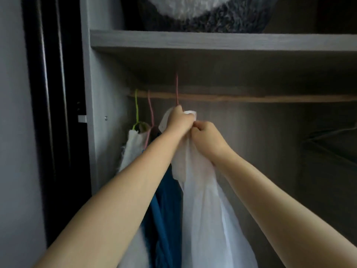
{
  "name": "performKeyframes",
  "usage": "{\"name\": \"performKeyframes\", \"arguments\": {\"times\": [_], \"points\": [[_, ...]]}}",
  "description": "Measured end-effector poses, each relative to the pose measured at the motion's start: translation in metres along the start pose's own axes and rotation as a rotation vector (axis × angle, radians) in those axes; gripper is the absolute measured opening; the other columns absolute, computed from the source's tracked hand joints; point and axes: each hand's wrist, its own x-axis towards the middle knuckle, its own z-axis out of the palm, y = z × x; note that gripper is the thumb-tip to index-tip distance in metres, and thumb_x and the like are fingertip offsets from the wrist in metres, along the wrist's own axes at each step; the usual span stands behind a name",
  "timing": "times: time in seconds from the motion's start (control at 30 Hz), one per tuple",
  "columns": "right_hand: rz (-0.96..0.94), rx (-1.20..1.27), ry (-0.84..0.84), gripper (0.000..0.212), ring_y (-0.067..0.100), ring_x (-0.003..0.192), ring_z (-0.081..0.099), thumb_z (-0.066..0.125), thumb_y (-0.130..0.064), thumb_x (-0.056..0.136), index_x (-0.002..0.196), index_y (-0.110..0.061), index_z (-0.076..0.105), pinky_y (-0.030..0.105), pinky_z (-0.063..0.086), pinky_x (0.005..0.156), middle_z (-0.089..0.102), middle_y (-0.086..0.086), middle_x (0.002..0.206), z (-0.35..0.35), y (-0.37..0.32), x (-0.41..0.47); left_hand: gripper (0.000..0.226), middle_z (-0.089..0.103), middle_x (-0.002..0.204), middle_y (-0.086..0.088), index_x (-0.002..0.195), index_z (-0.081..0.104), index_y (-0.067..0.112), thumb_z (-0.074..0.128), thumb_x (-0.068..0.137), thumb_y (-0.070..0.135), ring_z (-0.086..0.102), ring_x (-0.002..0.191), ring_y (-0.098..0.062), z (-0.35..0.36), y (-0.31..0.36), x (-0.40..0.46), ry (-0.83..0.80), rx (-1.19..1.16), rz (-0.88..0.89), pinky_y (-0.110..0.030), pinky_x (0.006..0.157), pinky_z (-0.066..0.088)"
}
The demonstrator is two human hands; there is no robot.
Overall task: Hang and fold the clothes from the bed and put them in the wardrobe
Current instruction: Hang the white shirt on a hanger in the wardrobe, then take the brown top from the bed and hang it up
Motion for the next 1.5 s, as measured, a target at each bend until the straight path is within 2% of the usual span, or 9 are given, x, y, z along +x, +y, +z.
{"name": "performKeyframes", "arguments": {"times": [0.13,0.27,0.4,0.5,0.6,0.7,1.0,1.3,1.5], "points": [[0.005,-0.064,-0.154,0.022,0.021,0.077,0.054,0.038,-0.01,0.095,0.095,-0.007,0.06,0.028,0.04,0.065,0.057,0.009,0.084,0.034,0.0,0.008,0.048,0.048,0.14,-0.018,0.136,0.048,0.005,0.051,0.089,0.012,0.046,0.129,-0.032,-0.02,-0.018,0.016,0.047,0.356,-0.024,-0.034,0.103,0.037],[0.001,-0.199,-0.369,0.016,0.017,0.065,0.053,0.042,-0.018,0.097,0.104,-0.011,0.054,0.025,0.043,0.056,0.055,0.005,0.084,0.053,0.011,-0.001,0.04,0.055,0.131,-0.018,0.13,0.054,0.007,0.048,0.092,0.014,0.054,0.118,-0.035,-0.025,-0.045,0.011,0.001,0.623,-0.046,-0.035,0.092,0.045],[-0.061,-0.208,-0.319,0.029,0.013,0.064,0.054,0.046,-0.028,0.098,0.122,-0.016,0.057,0.031,0.048,0.065,0.054,-0.003,0.07,0.046,0.022,-0.012,0.042,0.05,0.135,-0.014,0.133,0.05,0.012,0.045,0.092,0.019,0.046,0.123,-0.033,-0.023,-0.051,0.002,0.064,0.905,-0.033,-0.04,0.1,0.04],[-0.109,-0.328,-0.155,0.035,0.024,0.084,0.062,0.049,-0.026,0.096,0.128,-0.012,0.055,0.034,0.048,0.077,0.063,0.001,0.08,0.018,0.04,-0.024,0.047,0.035,0.143,-0.011,0.14,0.04,0.017,0.047,0.094,0.02,0.03,0.131,-0.03,-0.012,-0.045,-0.011,0.086,1.104,0.129,-0.045,0.103,0.029],[-0.057,-0.467,0.018,0.04,0.033,0.111,0.053,0.048,-0.024,0.095,0.133,-0.012,0.048,0.043,0.044,0.094,0.059,0.013,0.114,-0.024,0.072,-0.046,0.048,0.038,0.14,-0.011,0.137,0.042,0.021,0.053,0.091,0.024,0.032,0.129,-0.031,0.019,-0.027,-0.039,0.094,0.989,0.411,-0.049,0.102,0.028],[0.048,-0.569,0.143,0.044,0.031,0.119,0.048,0.046,-0.023,0.095,0.139,-0.019,0.043,0.045,0.042,0.097,0.051,0.011,0.124,-0.075,0.105,-0.09,0.038,0.05,0.13,-0.008,0.129,0.053,0.023,0.053,0.091,0.027,0.042,0.123,-0.03,0.071,-0.008,-0.081,-0.074,0.72,0.608,-0.043,0.097,0.034],[0.573,-0.717,0.345,0.031,0.024,0.1,0.059,0.045,-0.016,0.094,0.121,-0.02,0.059,0.037,0.046,0.087,0.059,0.004,0.111,-0.244,0.175,-0.352,0.019,0.064,0.086,0.003,0.095,0.069,0.019,0.056,0.087,0.008,0.06,0.084,-0.019,0.274,0.029,-0.32,-0.656,-0.036,0.936,-0.036,0.067,0.051],[1.32,-0.834,0.489,0.031,0.022,0.109,0.057,0.044,-0.022,0.097,0.126,-0.018,0.055,0.033,0.046,0.088,0.057,0.004,0.123,-0.359,0.187,-0.65,0.027,0.063,0.111,-0.002,0.116,0.063,0.019,0.048,0.093,0.018,0.057,0.107,-0.021,0.426,0.058,-0.556,-1.298,-0.044,1.03,-0.034,0.083,0.047],[1.638,-0.734,0.517,0.031,0.025,0.104,0.054,0.041,-0.022,0.097,0.126,-0.018,0.05,0.038,0.048,0.087,0.05,0.006,0.114,-0.384,0.188,-0.745,0.034,0.059,0.116,-0.005,0.127,0.056,0.018,0.046,0.095,0.021,0.054,0.11,-0.023,0.484,0.061,-0.632,-1.53,0.072,1.008,-0.037,0.089,0.046]]}}
